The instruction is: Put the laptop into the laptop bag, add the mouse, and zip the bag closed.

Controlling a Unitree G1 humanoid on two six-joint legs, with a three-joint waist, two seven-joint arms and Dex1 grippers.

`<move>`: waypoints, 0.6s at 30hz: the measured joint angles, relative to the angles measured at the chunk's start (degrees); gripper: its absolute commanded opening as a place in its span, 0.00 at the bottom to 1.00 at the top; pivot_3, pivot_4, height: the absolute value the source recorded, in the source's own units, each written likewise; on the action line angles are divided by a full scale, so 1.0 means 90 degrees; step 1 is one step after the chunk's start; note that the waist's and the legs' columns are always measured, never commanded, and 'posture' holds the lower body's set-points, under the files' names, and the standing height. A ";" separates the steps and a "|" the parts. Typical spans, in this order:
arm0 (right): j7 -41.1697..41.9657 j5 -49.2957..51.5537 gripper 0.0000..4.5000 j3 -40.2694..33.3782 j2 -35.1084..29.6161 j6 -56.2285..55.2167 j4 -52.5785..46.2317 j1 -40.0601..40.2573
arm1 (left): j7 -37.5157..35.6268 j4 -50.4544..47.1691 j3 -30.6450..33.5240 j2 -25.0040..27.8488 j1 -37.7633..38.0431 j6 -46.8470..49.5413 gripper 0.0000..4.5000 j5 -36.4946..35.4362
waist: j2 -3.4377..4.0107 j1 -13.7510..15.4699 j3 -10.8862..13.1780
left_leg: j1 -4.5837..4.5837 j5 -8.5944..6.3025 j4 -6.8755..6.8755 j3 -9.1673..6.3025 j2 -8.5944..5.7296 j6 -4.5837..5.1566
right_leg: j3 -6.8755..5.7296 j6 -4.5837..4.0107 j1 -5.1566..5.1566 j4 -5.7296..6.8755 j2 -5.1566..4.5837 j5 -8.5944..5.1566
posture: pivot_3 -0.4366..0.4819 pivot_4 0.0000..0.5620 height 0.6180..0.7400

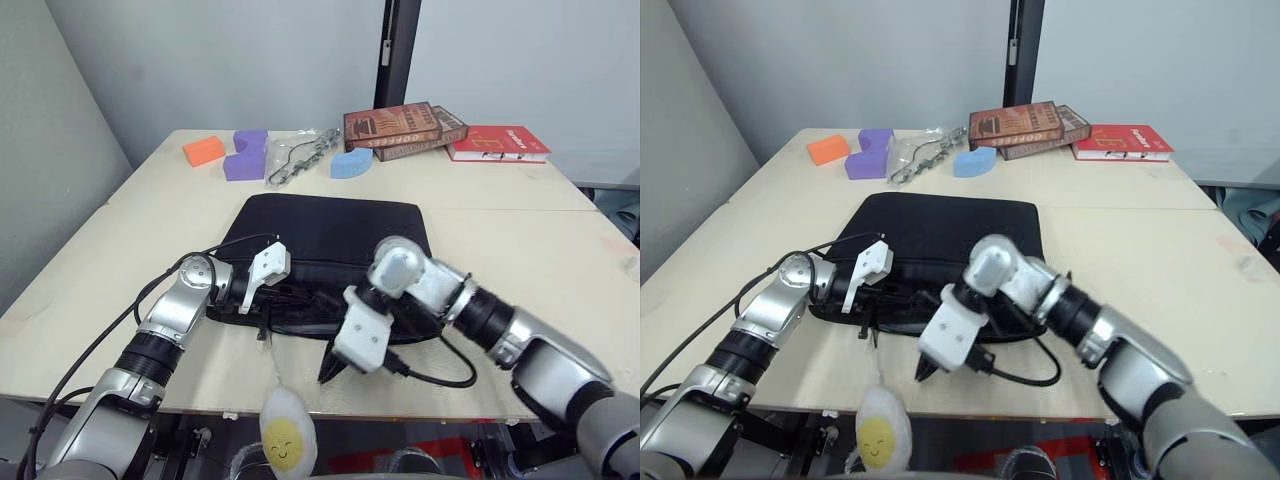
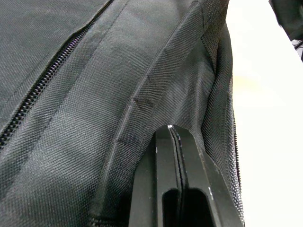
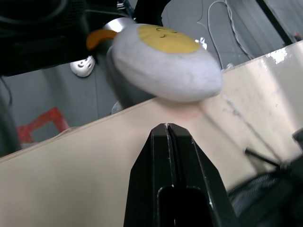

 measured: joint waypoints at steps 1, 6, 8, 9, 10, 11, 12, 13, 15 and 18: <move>0.0006 0.0134 0.01 0.0004 -0.0274 0.0070 -0.0172 0.0000 | 0.0000 0.0001 -0.0001 0.0000 0.0001 -0.0010 0.00 0.0000 | 0.0000 0.0002 0.0000 | 0.0000 0.0000 0.0001 0.0000 0.0000 0.0000 | 0.0001 0.0000 0.0001 -0.0001 0.0000 0.0000 | 0.48 0.27 0.95; 0.0002 0.0455 0.01 -0.0257 -0.0635 0.0514 -0.0468 0.0138 | 0.0011 0.0015 0.0001 0.0001 0.0002 -0.0040 0.00 0.0025 | -0.0001 -0.0007 0.0000 | 0.0003 0.0000 0.0002 0.0003 0.0000 0.0000 | 0.0004 0.0000 0.0000 0.0002 0.0000 0.0000 | 0.48 0.27 0.95; -0.0036 0.0483 0.01 -0.0429 -0.0562 0.0792 -0.0534 0.0263 | 0.0011 0.0015 0.0000 -0.0002 0.0003 -0.0067 0.00 0.0038 | -0.0001 -0.0003 -0.0001 | 0.0002 0.0000 0.0002 0.0002 0.0000 0.0000 | 0.0003 0.0000 0.0001 0.0001 0.0000 0.0000 | 0.48 0.27 0.95; -0.0099 0.0507 0.06 -0.0509 -0.0463 0.0950 -0.0543 0.0328 | 0.0010 0.0015 0.0000 -0.0002 0.0002 -0.0074 0.00 0.0044 | -0.0001 -0.0005 0.0000 | 0.0001 0.0000 0.0002 0.0004 0.0000 0.0000 | 0.0005 0.0000 0.0000 0.0000 0.0000 0.0000 | 0.48 0.27 0.95; -0.0189 0.0541 0.12 -0.0569 -0.0353 0.1146 -0.0563 0.0400 | 0.0010 0.0015 0.0000 -0.0005 0.0002 -0.0081 0.00 0.0047 | -0.0001 -0.0005 0.0000 | 0.0002 0.0000 0.0002 0.0004 0.0000 0.0000 | 0.0005 0.0000 0.0000 0.0000 0.0000 0.0000 | 0.48 0.27 0.95; -0.0282 0.0584 0.20 -0.0638 -0.0232 0.1385 -0.0607 0.0486 | 0.0010 0.0015 0.0000 -0.0007 0.0002 -0.0086 0.00 0.0048 | -0.0001 -0.0003 0.0000 | 0.0001 0.0000 0.0001 0.0003 0.0000 0.0000 | 0.0004 0.0000 -0.0001 0.0000 0.0000 0.0000 | 0.48 0.27 0.95; -0.0397 0.0632 0.27 -0.0700 -0.0097 0.1663 -0.0667 0.0578 | 0.0008 0.0015 0.0000 -0.0009 0.0002 -0.0089 0.00 0.0049 | -0.0001 0.0000 0.0000 | 0.0000 0.0000 0.0001 0.0003 0.0000 0.0000 | 0.0004 0.0000 -0.0001 0.0000 0.0000 0.0000 | 0.48 0.27 0.95; -0.0508 0.0675 0.35 -0.0733 0.0018 0.1925 -0.0685 0.0631 | 0.0008 0.0015 0.0000 -0.0010 0.0001 -0.0090 0.00 0.0051 | -0.0001 0.0001 0.0000 | 0.0000 0.0000 0.0001 0.0003 0.0000 0.0000 | 0.0004 0.0000 -0.0001 -0.0001 0.0000 0.0000 | 0.48 0.27 0.95; -0.0857 0.0816 0.50 -0.0933 0.0298 0.2634 -0.0717 0.0812 | 0.0009 0.0019 0.0000 -0.0020 -0.0003 -0.0092 0.00 0.0058 | -0.0001 0.0005 0.0000 | 0.0001 0.0000 0.0001 0.0002 -0.0001 0.0000 | 0.0004 0.0000 0.0001 -0.0002 -0.0001 0.0000 | 0.48 0.27 0.95; -0.1157 0.1182 0.73 -0.1074 0.0353 0.4003 -0.0868 0.1068 | 0.0005 0.0034 -0.0003 -0.0040 -0.0008 -0.0104 0.00 0.0080 | 0.0000 0.0025 0.0000 | 0.0001 0.0000 0.0000 0.0001 -0.0001 -0.0001 | 0.0003 0.0000 0.0002 -0.0007 -0.0002 0.0000 | 0.48 0.27 0.95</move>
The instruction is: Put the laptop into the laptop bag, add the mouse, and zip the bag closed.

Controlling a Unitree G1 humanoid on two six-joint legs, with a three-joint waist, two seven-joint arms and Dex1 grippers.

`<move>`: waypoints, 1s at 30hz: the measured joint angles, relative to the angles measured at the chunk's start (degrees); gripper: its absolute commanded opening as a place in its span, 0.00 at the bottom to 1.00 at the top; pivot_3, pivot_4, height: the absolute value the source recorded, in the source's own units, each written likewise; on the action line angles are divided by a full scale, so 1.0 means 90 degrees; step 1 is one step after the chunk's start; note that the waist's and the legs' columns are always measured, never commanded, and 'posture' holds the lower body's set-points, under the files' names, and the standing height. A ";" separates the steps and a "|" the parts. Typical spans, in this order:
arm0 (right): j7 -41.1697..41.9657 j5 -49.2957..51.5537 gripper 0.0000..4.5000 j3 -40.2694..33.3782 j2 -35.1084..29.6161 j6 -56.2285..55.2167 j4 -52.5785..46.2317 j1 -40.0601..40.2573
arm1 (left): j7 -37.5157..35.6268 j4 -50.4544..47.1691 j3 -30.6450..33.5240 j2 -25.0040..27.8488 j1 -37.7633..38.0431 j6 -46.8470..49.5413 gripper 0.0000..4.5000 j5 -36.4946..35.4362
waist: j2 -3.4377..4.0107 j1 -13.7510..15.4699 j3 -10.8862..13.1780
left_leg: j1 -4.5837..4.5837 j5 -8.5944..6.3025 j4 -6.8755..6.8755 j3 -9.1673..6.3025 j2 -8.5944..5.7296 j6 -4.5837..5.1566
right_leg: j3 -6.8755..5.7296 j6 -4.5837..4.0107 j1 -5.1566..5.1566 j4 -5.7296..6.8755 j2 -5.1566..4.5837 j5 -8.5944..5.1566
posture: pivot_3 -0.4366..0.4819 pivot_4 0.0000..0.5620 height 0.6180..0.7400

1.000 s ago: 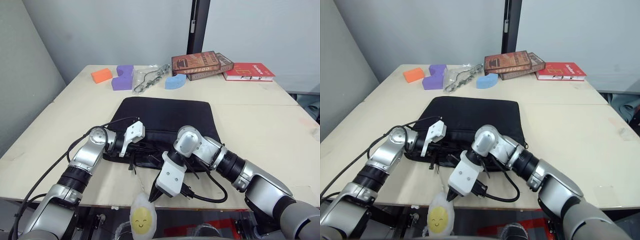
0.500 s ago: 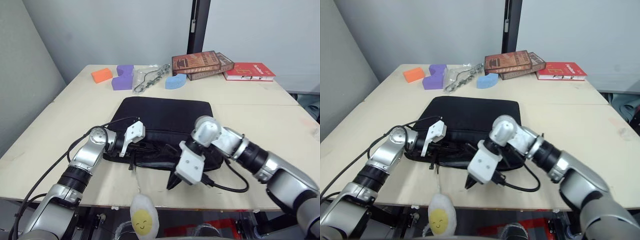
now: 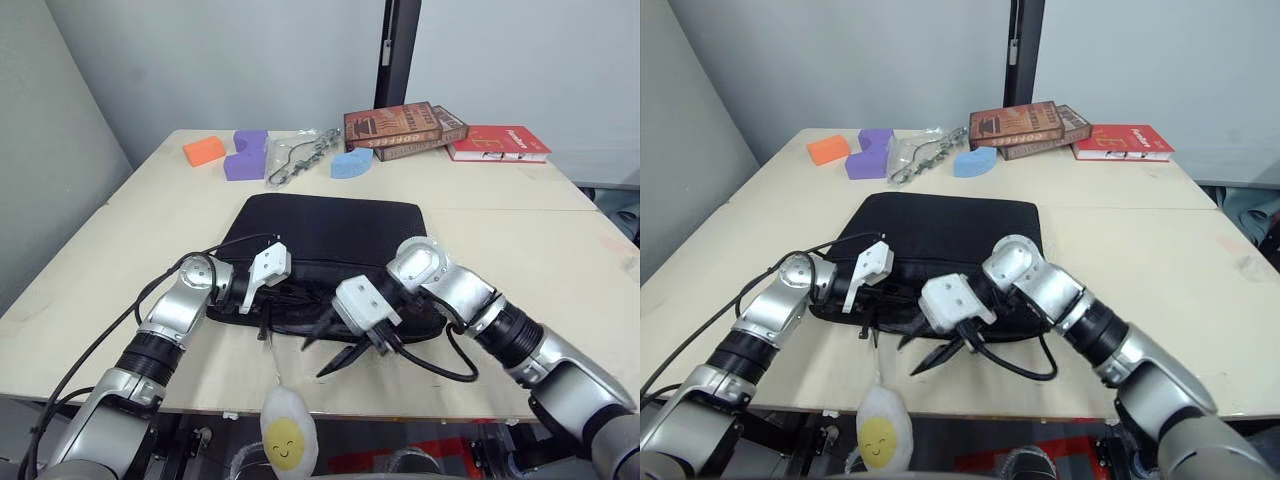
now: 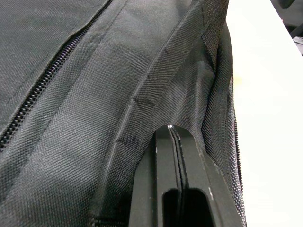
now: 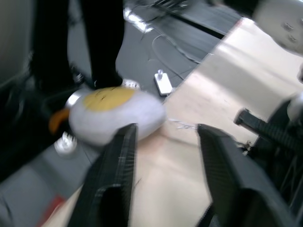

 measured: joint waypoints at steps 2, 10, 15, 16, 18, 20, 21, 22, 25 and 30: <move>-0.0183 0.0310 0.89 -0.0099 0.0120 0.1034 -0.0026 0.0101 | -0.0012 0.0014 0.0008 0.0011 0.0001 -0.0007 0.00 0.0010 | 0.0001 -0.0008 0.0000 | 0.0002 0.0000 -0.0004 0.0000 0.0000 0.0000 | 0.0000 0.0000 -0.0001 0.0000 0.0001 0.0000 | 0.48 0.27 0.95; -0.0482 0.0932 0.99 -0.0030 0.0602 0.3874 -0.0111 -0.0064 | -0.0019 -0.0020 0.0012 0.0012 0.0009 0.0022 0.00 0.0024 | 0.0004 -0.0009 0.0002 | 0.0004 0.0000 -0.0014 0.0000 0.0000 -0.0005 | -0.0002 0.0000 -0.0003 -0.0001 0.0001 0.0000 | 0.48 0.27 0.95; -0.0546 0.0978 0.99 0.0065 0.0661 0.4526 -0.0167 -0.0149 | -0.0018 -0.0067 0.0011 0.0015 0.0024 0.0050 0.00 0.0024 | 0.0004 0.0022 0.0002 | 0.0003 0.0000 -0.0019 0.0000 0.0000 -0.0007 | -0.0002 0.0000 -0.0003 -0.0009 0.0001 0.0000 | 0.48 0.27 0.95; -0.0569 0.0977 0.99 0.0113 0.0678 0.4588 -0.0167 -0.0149 | -0.0018 -0.0075 0.0011 0.0022 0.0027 0.0053 0.00 0.0024 | 0.0006 0.0025 0.0003 | 0.0003 0.0000 -0.0022 0.0001 0.0001 -0.0008 | -0.0003 0.0000 -0.0004 -0.0010 0.0001 0.0000 | 0.48 0.27 0.95; -0.0635 0.0941 0.99 0.0236 0.0735 0.4660 -0.0164 -0.0145 | -0.0017 -0.0107 0.0013 0.0036 0.0048 0.0058 0.00 0.0024 | 0.0005 0.0032 0.0003 | 0.0005 0.0001 -0.0029 0.0001 0.0001 -0.0009 | -0.0003 0.0001 -0.0004 -0.0012 0.0002 0.0000 | 0.48 0.27 0.95; -0.0727 0.0820 0.99 0.0442 0.0826 0.4661 -0.0095 -0.0127 | -0.0004 -0.0162 0.0015 0.0038 0.0069 0.0080 0.00 0.0024 | 0.0006 0.0037 0.0003 | 0.0004 0.0001 -0.0032 0.0001 0.0001 -0.0011 | -0.0004 0.0001 -0.0004 -0.0016 0.0002 0.0000 | 0.48 0.27 0.95; -0.0740 0.0785 0.99 0.0467 0.0852 0.4654 -0.0049 -0.0125 | -0.0001 -0.0171 0.0015 0.0038 0.0071 0.0089 0.00 0.0024 | 0.0006 0.0038 0.0003 | 0.0003 0.0001 -0.0032 0.0002 0.0001 -0.0011 | -0.0004 0.0001 -0.0005 -0.0017 0.0002 0.0000 | 0.48 0.27 0.95; -0.0775 0.0757 0.99 0.0495 0.0913 0.4632 -0.0015 -0.0125 | 0.0000 -0.0180 0.0015 0.0038 0.0072 0.0106 0.00 0.0024 | 0.0006 0.0038 0.0003 | 0.0003 0.0001 -0.0032 0.0002 0.0001 -0.0011 | -0.0004 0.0001 -0.0004 -0.0018 0.0002 0.0000 | 0.48 0.27 0.95; -0.0858 0.0681 0.99 0.0566 0.0983 0.4615 0.0059 -0.0127 | 0.0008 -0.0225 0.0015 0.0039 0.0097 0.0135 0.00 0.0023 | 0.0006 0.0042 0.0003 | 0.0002 0.0000 -0.0034 0.0002 0.0001 -0.0012 | -0.0004 0.0001 -0.0004 -0.0023 0.0002 0.0000 | 0.48 0.27 0.95; -0.1004 0.0624 0.99 0.0571 0.1118 0.4628 0.0127 -0.0120 | 0.0009 -0.0257 0.0028 0.0067 0.0141 0.0137 0.00 0.0021 | 0.0006 0.0043 0.0003 | 0.0006 0.0001 -0.0044 0.0003 0.0001 -0.0014 | -0.0006 0.0001 -0.0004 -0.0025 0.0003 0.0000 | 0.48 0.27 0.95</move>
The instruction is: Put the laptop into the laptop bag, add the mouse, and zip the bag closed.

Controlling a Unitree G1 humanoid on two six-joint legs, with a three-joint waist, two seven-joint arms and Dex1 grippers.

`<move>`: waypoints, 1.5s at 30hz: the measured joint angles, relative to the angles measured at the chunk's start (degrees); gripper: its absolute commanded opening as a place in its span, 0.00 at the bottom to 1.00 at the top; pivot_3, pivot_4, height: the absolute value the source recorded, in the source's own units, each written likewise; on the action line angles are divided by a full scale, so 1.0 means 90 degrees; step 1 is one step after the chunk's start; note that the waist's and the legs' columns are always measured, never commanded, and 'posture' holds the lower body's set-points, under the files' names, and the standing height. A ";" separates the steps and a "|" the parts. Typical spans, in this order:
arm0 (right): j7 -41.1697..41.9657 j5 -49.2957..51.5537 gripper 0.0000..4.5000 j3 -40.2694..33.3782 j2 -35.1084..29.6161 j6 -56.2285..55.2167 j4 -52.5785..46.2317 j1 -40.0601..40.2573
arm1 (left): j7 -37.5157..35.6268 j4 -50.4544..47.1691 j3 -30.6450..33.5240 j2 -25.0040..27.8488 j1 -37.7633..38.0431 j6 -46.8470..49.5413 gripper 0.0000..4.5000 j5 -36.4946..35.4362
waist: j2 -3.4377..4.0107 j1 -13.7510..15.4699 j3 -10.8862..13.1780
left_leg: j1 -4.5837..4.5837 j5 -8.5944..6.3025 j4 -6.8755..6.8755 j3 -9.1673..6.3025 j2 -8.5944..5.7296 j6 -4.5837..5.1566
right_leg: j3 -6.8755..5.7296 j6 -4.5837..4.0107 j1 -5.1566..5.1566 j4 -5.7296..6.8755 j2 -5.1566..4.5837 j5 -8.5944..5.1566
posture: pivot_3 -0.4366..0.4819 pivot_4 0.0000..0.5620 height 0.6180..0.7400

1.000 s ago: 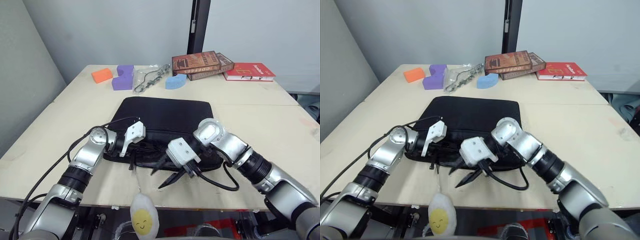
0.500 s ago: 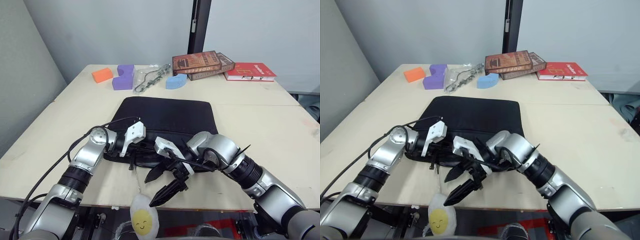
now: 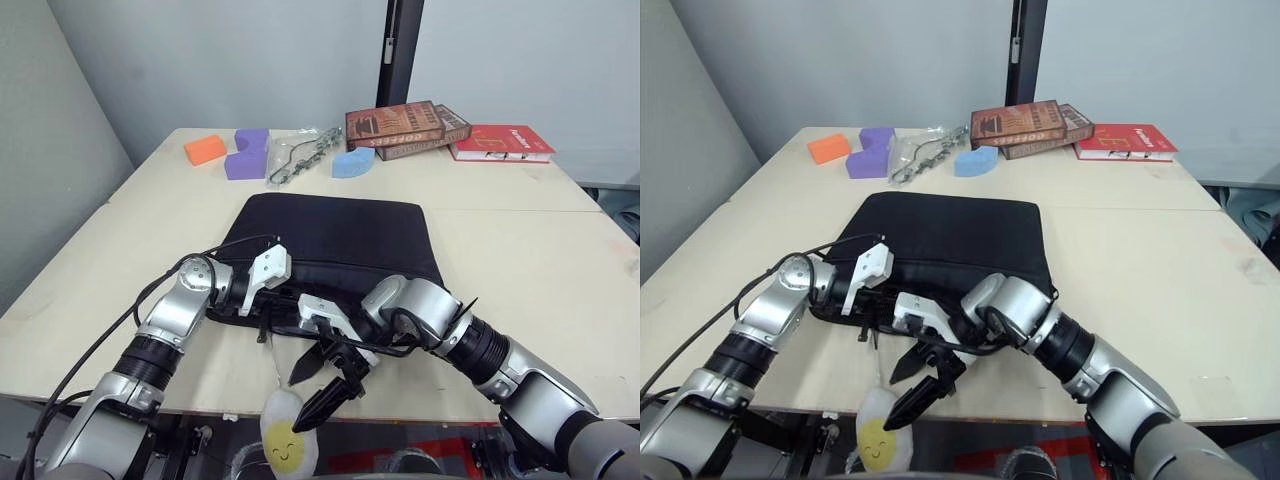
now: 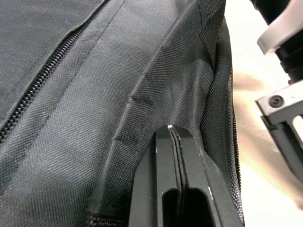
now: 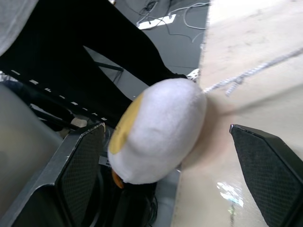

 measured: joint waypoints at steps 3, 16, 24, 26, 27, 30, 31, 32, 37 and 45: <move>-0.0057 0.0000 0.93 0.0097 0.0128 0.0002 0.0026 0.0045 | 0.0001 -0.0006 -0.0003 -0.0001 0.0000 0.0000 0.00 0.0000 | 0.0000 0.0002 0.0000 | 0.0000 0.0000 -0.0002 0.0000 0.0000 -0.0001 | 0.0000 0.0000 0.0000 -0.0002 0.0000 0.0000 | 0.48 0.27 0.95; 0.0078 -0.0017 0.01 0.0101 0.0012 -0.0059 0.0164 0.0069 | 0.0000 -0.0001 -0.0009 -0.0002 -0.0008 -0.0002 0.00 0.0003 | 0.0000 0.0013 0.0000 | 0.0000 0.0000 -0.0002 0.0000 0.0000 -0.0001 | 0.0000 0.0000 0.0001 -0.0002 0.0000 0.0000 | 0.48 0.27 0.95; 0.0317 0.0046 0.01 0.0081 -0.0396 0.0015 0.0033 0.0026 | -0.0005 0.0084 -0.0039 -0.0039 -0.0069 -0.0025 0.00 0.0014 | 0.0000 0.0030 0.0000 | 0.0002 0.0000 -0.0002 0.0000 0.0000 -0.0001 | 0.0000 0.0000 0.0002 -0.0002 0.0000 0.0000 | 0.48 0.27 0.95; 0.0352 0.0092 0.01 0.0032 -0.0583 0.0076 -0.0161 0.0008 | -0.0001 0.0168 -0.0075 -0.0075 -0.0110 -0.0130 0.00 0.0038 | 0.0000 0.0054 0.0000 | 0.0002 0.0000 -0.0001 0.0001 0.0000 -0.0001 | 0.0001 0.0000 0.0004 -0.0002 0.0000 0.0000 | 0.48 0.27 0.95; 0.0372 0.0121 0.01 -0.0004 -0.0661 0.0098 -0.0236 -0.0007 | 0.0004 0.0204 -0.0091 -0.0088 -0.0126 -0.0172 0.00 0.0047 | -0.0001 0.0067 0.0000 | 0.0004 0.0000 -0.0001 0.0002 0.0000 -0.0001 | 0.0002 0.0000 0.0004 -0.0002 0.0000 0.0000 | 0.48 0.27 0.95; 0.0430 0.0243 0.01 -0.0227 -0.1111 0.0216 -0.0596 -0.0029 | 0.0066 0.0371 -0.0144 -0.0177 -0.0166 -0.0343 0.00 0.0084 | -0.0003 0.0128 -0.0002 | 0.0012 0.0000 0.0005 0.0002 -0.0002 0.0000 | 0.0003 0.0001 0.0013 0.0000 -0.0001 0.0001 | 0.48 0.27 0.95; 0.0441 0.0284 0.01 -0.0284 -0.1244 0.0245 -0.0702 -0.0028 | 0.0079 0.0411 -0.0148 -0.0197 -0.0176 -0.0390 0.00 0.0090 | -0.0003 0.0134 -0.0002 | 0.0014 0.0000 0.0006 0.0003 -0.0002 0.0000 | 0.0004 0.0001 0.0013 0.0001 -0.0002 0.0001 | 0.48 0.27 0.95; 0.0468 0.0302 0.01 -0.0296 -0.1350 0.0265 -0.0790 -0.0028 | 0.0091 0.0432 -0.0152 -0.0210 -0.0188 -0.0408 0.00 0.0094 | -0.0003 0.0139 -0.0002 | 0.0015 0.0000 0.0008 0.0003 -0.0002 0.0000 | 0.0005 0.0001 0.0014 0.0005 -0.0002 0.0001 | 0.48 0.27 0.95; 0.0597 0.0563 0.01 -0.0639 -0.2330 0.0463 -0.1547 0.0120 | 0.0151 0.0644 -0.0226 -0.0295 -0.0279 -0.0625 0.00 0.0114 | -0.0003 0.0169 -0.0002 | 0.0031 0.0000 0.0008 0.0006 -0.0001 0.0000 | 0.0009 0.0001 0.0027 0.0003 -0.0002 0.0001 | 0.48 0.27 0.95; 0.0599 0.0834 0.01 -0.1043 -0.3157 0.0567 -0.1984 0.0372 | 0.0193 0.0975 -0.0284 -0.0417 -0.0415 -0.0908 0.00 0.0128 | -0.0002 0.0180 -0.0003 | 0.0035 0.0000 0.0012 0.0010 -0.0003 0.0001 | 0.0015 0.0001 0.0029 0.0009 -0.0005 0.0001 | 0.48 0.27 0.95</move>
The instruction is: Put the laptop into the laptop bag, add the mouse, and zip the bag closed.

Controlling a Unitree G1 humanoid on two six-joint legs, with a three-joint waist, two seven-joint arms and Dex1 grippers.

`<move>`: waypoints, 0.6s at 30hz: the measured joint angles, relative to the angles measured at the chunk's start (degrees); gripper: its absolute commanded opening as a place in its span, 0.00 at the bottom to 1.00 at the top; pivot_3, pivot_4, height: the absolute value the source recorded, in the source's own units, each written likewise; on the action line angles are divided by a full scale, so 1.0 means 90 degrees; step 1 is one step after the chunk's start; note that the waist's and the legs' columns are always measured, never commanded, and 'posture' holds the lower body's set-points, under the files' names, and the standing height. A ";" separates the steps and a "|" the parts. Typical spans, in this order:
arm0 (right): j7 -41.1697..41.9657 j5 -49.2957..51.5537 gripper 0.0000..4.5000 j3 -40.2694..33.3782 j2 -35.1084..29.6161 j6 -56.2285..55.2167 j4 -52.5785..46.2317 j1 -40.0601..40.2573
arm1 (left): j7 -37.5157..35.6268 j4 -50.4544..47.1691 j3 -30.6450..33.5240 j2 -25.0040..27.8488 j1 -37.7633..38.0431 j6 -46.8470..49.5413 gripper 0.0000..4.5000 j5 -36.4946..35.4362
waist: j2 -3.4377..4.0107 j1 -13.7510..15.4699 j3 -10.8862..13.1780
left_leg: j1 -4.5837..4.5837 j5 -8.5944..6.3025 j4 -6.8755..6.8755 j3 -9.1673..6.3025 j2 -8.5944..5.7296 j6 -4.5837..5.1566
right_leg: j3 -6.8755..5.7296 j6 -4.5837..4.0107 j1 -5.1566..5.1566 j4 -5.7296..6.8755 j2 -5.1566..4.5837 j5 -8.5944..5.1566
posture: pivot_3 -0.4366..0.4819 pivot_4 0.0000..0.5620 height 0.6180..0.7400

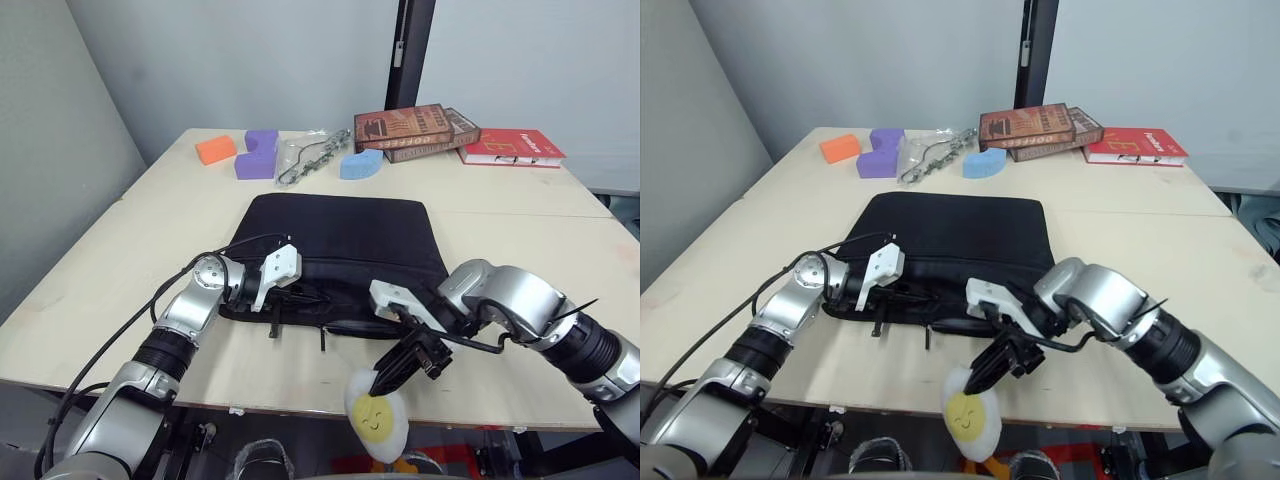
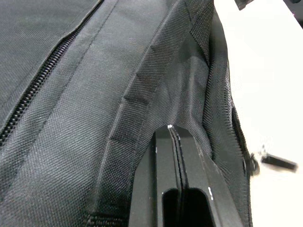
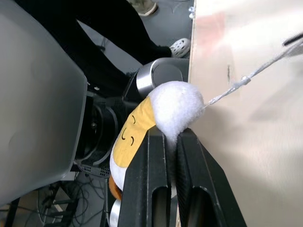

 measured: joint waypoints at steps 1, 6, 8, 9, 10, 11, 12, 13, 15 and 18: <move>0.0005 0.0034 0.01 -0.0022 -0.0107 0.0002 -0.0043 0.0010 | 0.0000 0.0052 -0.0012 -0.0018 -0.0029 -0.0031 0.00 0.0000 | 0.0000 0.0006 0.0000 | 0.0000 0.0000 0.0000 0.0000 0.0000 0.0000 | 0.0000 0.0000 0.0000 0.0000 0.0000 0.0000 | 0.48 0.27 0.95; 0.0005 0.0143 0.01 -0.0137 -0.0267 -0.0012 -0.0162 0.0067 | 0.0016 0.0104 -0.0068 -0.0039 -0.0094 -0.0084 0.00 0.0011 | 0.0000 0.0000 0.0000 | 0.0000 0.0000 0.0001 0.0002 0.0000 0.0000 | 0.0001 0.0000 -0.0001 -0.0001 0.0000 0.0000 | 0.48 0.27 0.95; 0.0083 0.0169 0.01 -0.0299 -0.0892 -0.0220 -0.0460 0.0508 | 0.0047 0.0155 -0.0147 -0.0121 -0.0151 -0.0171 0.00 0.0033 | 0.0002 0.0118 0.0001 | -0.0012 -0.0001 0.0002 0.0005 -0.0003 0.0003 | -0.0005 0.0000 0.0001 -0.0016 -0.0009 0.0000 | 0.48 0.27 0.95; 0.0162 0.0162 0.01 -0.0472 -0.1389 -0.0376 -0.0543 0.0868 | 0.0058 0.0198 -0.0163 -0.0144 -0.0150 -0.0233 0.00 0.0039 | 0.0002 0.0172 0.0001 | -0.0012 -0.0004 0.0000 0.0008 -0.0003 0.0008 | -0.0005 0.0000 0.0008 -0.0035 -0.0010 0.0000 | 0.48 0.27 0.95; 0.0216 0.0126 0.01 -0.0638 -0.1811 -0.0492 -0.0545 0.1136 | 0.0061 0.0239 -0.0159 -0.0142 -0.0134 -0.0295 0.00 0.0043 | 0.0002 0.0176 0.0000 | -0.0003 -0.0007 -0.0002 0.0014 -0.0003 0.0013 | 0.0000 0.0000 0.0019 -0.0045 -0.0010 0.0000 | 0.48 0.27 0.95; 0.0250 0.0118 0.01 -0.0796 -0.2015 -0.0600 -0.0549 0.1258 | 0.0061 0.0299 -0.0149 -0.0121 -0.0130 -0.0343 0.00 0.0052 | 0.0004 0.0157 -0.0002 | 0.0001 -0.0007 -0.0005 0.0019 -0.0003 0.0013 | 0.0003 0.0000 0.0023 -0.0043 -0.0009 0.0000 | 0.48 0.27 0.95; 0.0258 0.0119 0.01 -0.0985 -0.2097 -0.0759 -0.0563 0.1373 | 0.0083 0.0355 -0.0149 -0.0119 -0.0135 -0.0395 0.00 0.0100 | 0.0011 0.0121 -0.0010 | 0.0006 -0.0007 -0.0006 0.0019 -0.0001 0.0013 | 0.0005 0.0001 0.0025 -0.0034 -0.0007 0.0000 | 0.48 0.27 0.95; 0.0266 0.0118 0.01 -0.1082 -0.2161 -0.0881 -0.0568 0.1475 | 0.0115 0.0378 -0.0150 -0.0119 -0.0131 -0.0447 0.00 0.0142 | 0.0017 0.0100 -0.0019 | 0.0011 -0.0007 -0.0006 0.0018 -0.0001 0.0013 | 0.0006 0.0002 0.0026 -0.0027 -0.0007 -0.0001 | 0.48 0.27 0.95; 0.0301 0.0118 0.01 -0.1229 -0.2309 -0.1106 -0.0585 0.1752 | 0.0174 0.0443 -0.0159 -0.0137 -0.0128 -0.0544 0.00 0.0168 | 0.0023 0.0084 -0.0022 | 0.0011 -0.0007 -0.0006 0.0018 -0.0001 0.0013 | 0.0008 0.0004 0.0026 -0.0024 -0.0008 0.0000 | 0.48 0.27 0.95; 0.0317 0.0120 0.01 -0.1485 -0.2539 -0.1334 -0.0607 0.2158 | 0.0232 0.0537 -0.0170 -0.0164 -0.0099 -0.0747 0.00 0.0186 | 0.0025 0.0078 -0.0028 | 0.0011 -0.0007 -0.0002 0.0023 -0.0004 0.0014 | 0.0018 0.0005 0.0027 -0.0024 -0.0009 0.0001 | 0.48 0.27 0.95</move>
